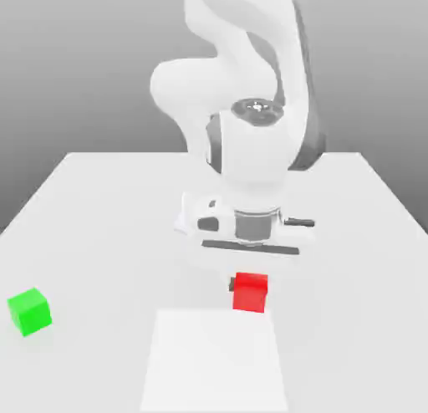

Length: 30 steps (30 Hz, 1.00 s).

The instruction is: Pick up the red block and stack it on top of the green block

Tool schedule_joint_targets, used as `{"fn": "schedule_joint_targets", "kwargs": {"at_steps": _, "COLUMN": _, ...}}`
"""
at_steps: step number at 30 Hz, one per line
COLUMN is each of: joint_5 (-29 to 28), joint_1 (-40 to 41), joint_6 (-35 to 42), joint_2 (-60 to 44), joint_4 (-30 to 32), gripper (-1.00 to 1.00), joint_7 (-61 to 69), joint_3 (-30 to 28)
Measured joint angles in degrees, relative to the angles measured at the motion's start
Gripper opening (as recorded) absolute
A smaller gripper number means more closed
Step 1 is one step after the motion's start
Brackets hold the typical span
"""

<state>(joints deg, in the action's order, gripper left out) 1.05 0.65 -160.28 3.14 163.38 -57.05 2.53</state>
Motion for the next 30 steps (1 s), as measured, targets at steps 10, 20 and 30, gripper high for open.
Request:
{"fn": "schedule_joint_targets", "kwargs": {"at_steps": 10, "joint_5": 0.4, "joint_1": 17.7, "joint_6": 6.3, "joint_2": -3.3, "joint_4": -9.5, "gripper": -1.00, "joint_7": 25.1, "joint_3": -11.2}}
{"fn": "schedule_joint_targets", "kwargs": {"at_steps": 20, "joint_5": 4.3, "joint_1": 31.1, "joint_6": 3.9, "joint_2": -12.8, "joint_4": -16.3, "gripper": -1.00, "joint_7": 44.6, "joint_3": -14.8}}
{"fn": "schedule_joint_targets", "kwargs": {"at_steps": 30, "joint_5": 5.1, "joint_1": 31.9, "joint_6": 2.2, "joint_2": -14.6, "joint_4": -16.5, "gripper": 1.00, "joint_7": 45.3, "joint_3": -13.9}}
